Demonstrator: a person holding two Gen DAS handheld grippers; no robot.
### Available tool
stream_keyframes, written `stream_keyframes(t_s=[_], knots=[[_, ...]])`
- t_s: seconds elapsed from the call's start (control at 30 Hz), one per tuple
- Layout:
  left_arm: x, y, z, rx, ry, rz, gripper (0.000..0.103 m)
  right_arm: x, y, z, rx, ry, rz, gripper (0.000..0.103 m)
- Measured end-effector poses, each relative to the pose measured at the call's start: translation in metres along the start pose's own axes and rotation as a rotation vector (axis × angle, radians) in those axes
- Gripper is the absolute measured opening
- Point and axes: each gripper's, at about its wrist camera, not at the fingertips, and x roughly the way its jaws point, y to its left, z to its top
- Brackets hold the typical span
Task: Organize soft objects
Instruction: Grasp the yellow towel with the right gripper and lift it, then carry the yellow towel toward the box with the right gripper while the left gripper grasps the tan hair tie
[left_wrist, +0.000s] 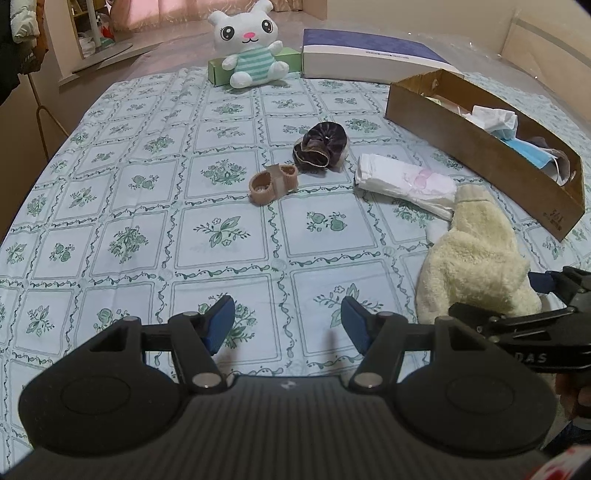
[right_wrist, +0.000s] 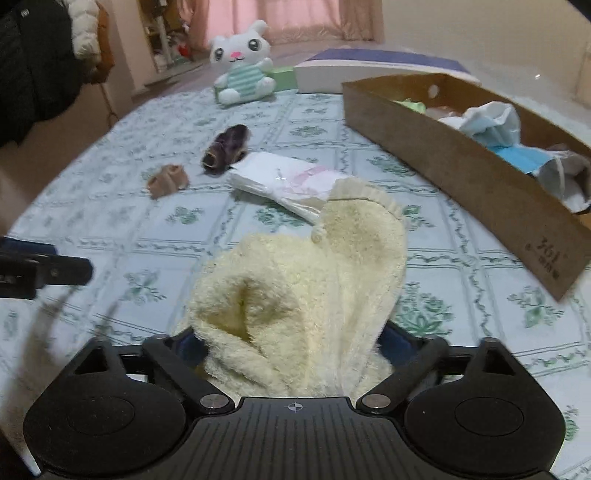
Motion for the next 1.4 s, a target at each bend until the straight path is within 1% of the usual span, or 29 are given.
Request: stream_keyframes(t_s=[0.03, 0.07, 0.13, 0.17, 0.27, 0.47, 0.57, 0.67, 0.93, 1.03, 1.17, 1.3, 1.4], knots=[[0.0, 0.001, -0.001, -0.001, 0.001, 0.001, 0.061, 0.0, 0.001, -0.001, -0.01, -0.005, -0.009, 0.076], [0.0, 0.001, -0.001, -0.002, 0.002, 0.002, 0.061, -0.001, 0.002, -0.001, -0.024, -0.011, -0.003, 0.063], [0.001, 0.002, -0.001, -0.006, 0.003, 0.004, 0.061, -0.004, 0.002, -0.002, -0.032, -0.022, 0.006, 0.047], [0.001, 0.002, -0.001, -0.005, 0.003, 0.004, 0.061, -0.006, 0.002, -0.002, -0.032, -0.024, 0.014, 0.041], [0.0, 0.001, -0.001, -0.001, -0.002, 0.004, 0.061, -0.011, -0.001, -0.002, -0.012, -0.03, 0.037, 0.034], [0.0, -0.001, 0.002, 0.008, -0.014, 0.0, 0.061, -0.034, -0.001, 0.01, -0.003, -0.074, 0.063, 0.031], [0.001, -0.002, 0.005, 0.017, -0.025, -0.002, 0.061, -0.046, 0.0, 0.022, -0.031, -0.126, 0.051, 0.031], [0.004, -0.004, 0.012, 0.033, -0.039, -0.004, 0.061, -0.049, -0.001, 0.037, -0.044, -0.172, 0.039, 0.031], [0.02, -0.006, 0.044, 0.072, -0.106, -0.01, 0.058, -0.026, -0.009, 0.078, -0.04, -0.236, 0.038, 0.031], [0.032, -0.003, 0.057, 0.085, -0.129, -0.004, 0.058, -0.015, -0.012, 0.092, -0.043, -0.251, 0.04, 0.031], [0.054, 0.004, 0.07, 0.117, -0.148, 0.0, 0.058, -0.001, -0.013, 0.104, -0.04, -0.249, 0.053, 0.031], [0.079, 0.015, 0.081, 0.135, -0.139, -0.007, 0.057, 0.009, -0.015, 0.108, -0.037, -0.244, 0.056, 0.031], [0.095, 0.022, 0.085, 0.144, -0.121, -0.04, 0.056, 0.014, -0.016, 0.107, -0.032, -0.235, 0.056, 0.031]])
